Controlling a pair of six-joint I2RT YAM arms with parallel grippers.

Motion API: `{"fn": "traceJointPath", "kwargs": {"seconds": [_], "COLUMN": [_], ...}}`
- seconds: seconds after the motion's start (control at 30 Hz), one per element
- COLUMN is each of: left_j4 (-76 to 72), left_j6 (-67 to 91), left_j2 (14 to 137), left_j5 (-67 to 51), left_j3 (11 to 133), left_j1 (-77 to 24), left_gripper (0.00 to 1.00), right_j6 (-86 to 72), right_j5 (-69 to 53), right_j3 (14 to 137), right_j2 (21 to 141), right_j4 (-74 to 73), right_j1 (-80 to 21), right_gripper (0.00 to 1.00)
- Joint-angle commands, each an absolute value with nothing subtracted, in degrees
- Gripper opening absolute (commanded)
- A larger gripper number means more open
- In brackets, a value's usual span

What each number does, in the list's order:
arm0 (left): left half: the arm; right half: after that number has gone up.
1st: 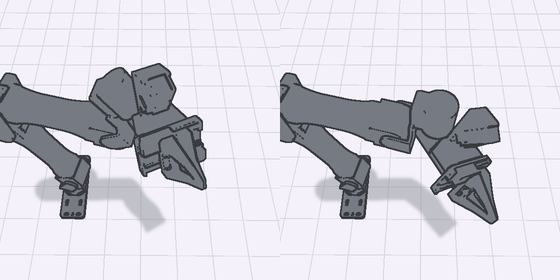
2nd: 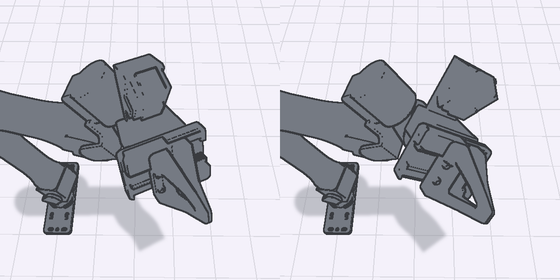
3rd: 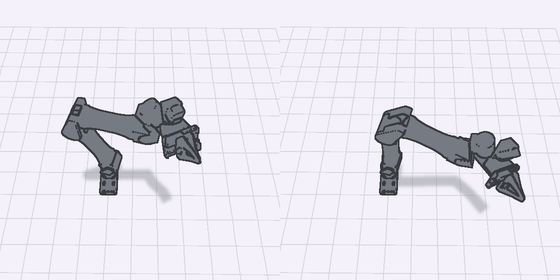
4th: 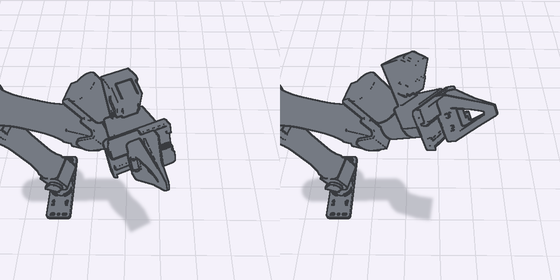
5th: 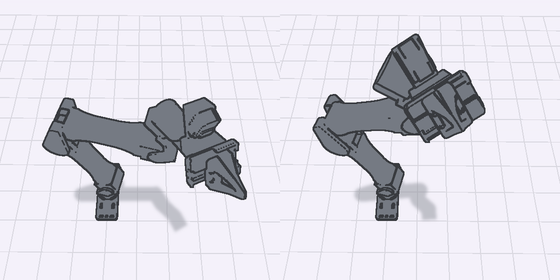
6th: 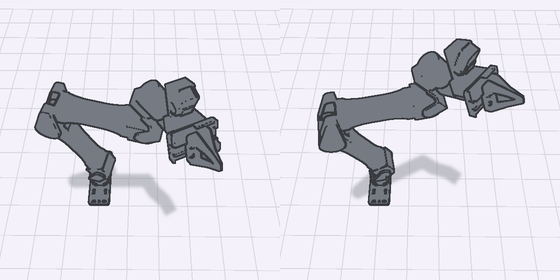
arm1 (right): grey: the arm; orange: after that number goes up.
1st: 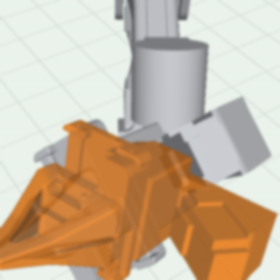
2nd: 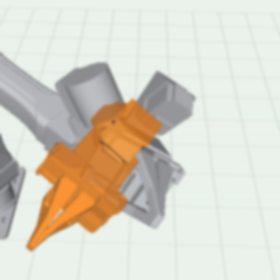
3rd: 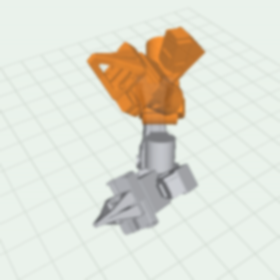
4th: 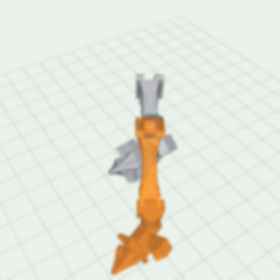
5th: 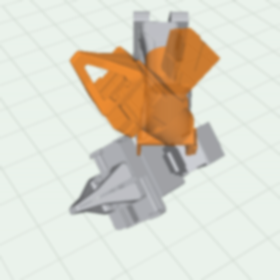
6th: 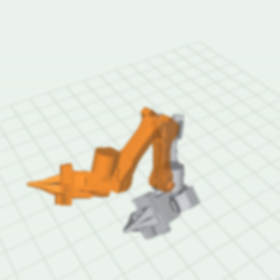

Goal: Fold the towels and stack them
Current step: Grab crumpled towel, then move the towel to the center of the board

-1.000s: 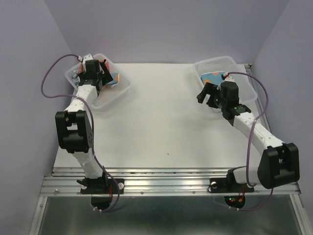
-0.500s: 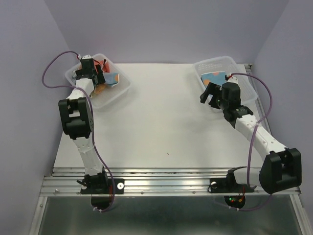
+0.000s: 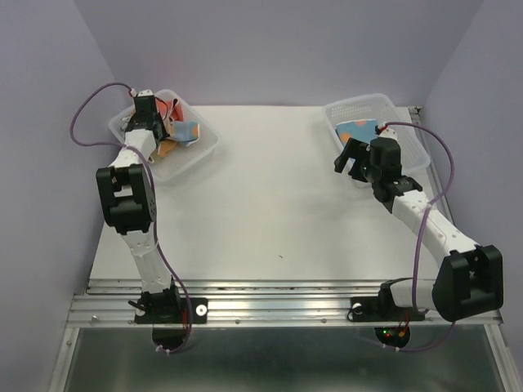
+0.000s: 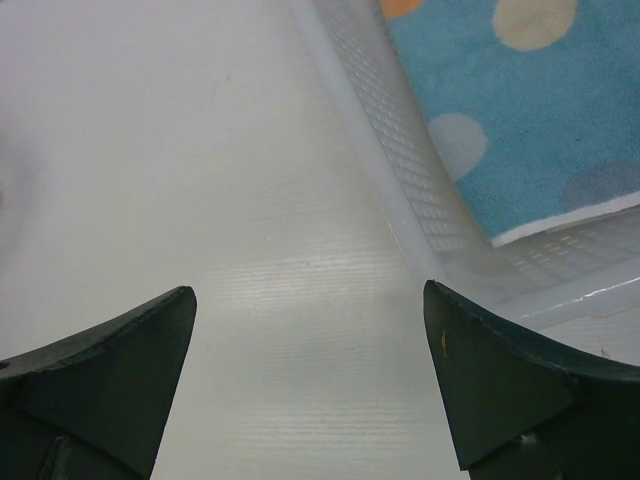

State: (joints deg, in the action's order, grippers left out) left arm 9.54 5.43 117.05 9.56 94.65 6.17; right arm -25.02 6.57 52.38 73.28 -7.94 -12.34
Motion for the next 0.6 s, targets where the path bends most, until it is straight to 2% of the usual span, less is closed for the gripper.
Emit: {"fn": "traceJointPath", "kwargs": {"seconds": [0.0,0.3,0.57], "left_j4": [8.0,9.8,9.4], "left_j6": [6.9,12.4,14.8], "left_j2": [105.1,89.0,79.4], "left_j5": [0.8,-14.8,-18.1], "left_j3": [95.9,100.9,110.4], "left_j1": [6.6,6.1,0.1], "left_gripper": [0.00,0.00,0.00], "right_j6": [-24.1,-24.9,-25.2], "right_j5": [5.4,3.1,4.2], "right_j3": [51.5,48.1,45.0], "right_j2": [70.3,62.2,54.1], "right_j4": [-6.6,-5.7,-5.3], "right_j1": [-12.0,-12.0,-12.0], "right_gripper": [1.00,1.00,1.00]}}
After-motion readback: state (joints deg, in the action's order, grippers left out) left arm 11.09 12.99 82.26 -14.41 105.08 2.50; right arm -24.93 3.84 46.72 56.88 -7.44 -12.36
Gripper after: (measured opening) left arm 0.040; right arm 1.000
